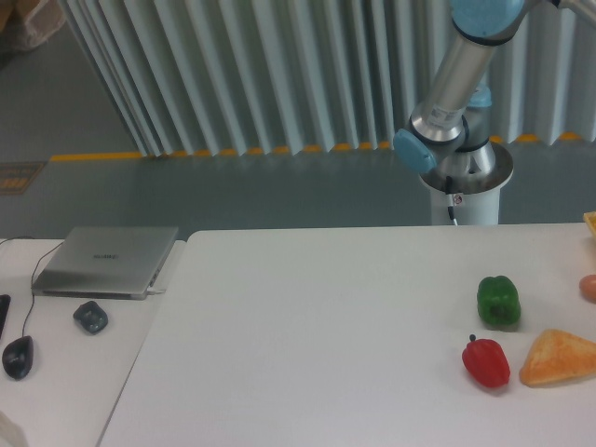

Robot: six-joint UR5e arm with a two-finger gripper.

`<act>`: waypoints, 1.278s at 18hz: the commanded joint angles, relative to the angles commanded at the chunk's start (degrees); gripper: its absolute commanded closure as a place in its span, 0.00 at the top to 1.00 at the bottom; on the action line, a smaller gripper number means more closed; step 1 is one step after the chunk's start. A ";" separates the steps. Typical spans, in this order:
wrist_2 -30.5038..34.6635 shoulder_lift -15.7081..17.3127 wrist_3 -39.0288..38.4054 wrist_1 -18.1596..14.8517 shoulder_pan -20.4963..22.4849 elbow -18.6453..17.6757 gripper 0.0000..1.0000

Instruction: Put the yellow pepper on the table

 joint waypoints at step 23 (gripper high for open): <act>-0.44 12.47 -3.33 -14.14 -11.40 3.61 0.29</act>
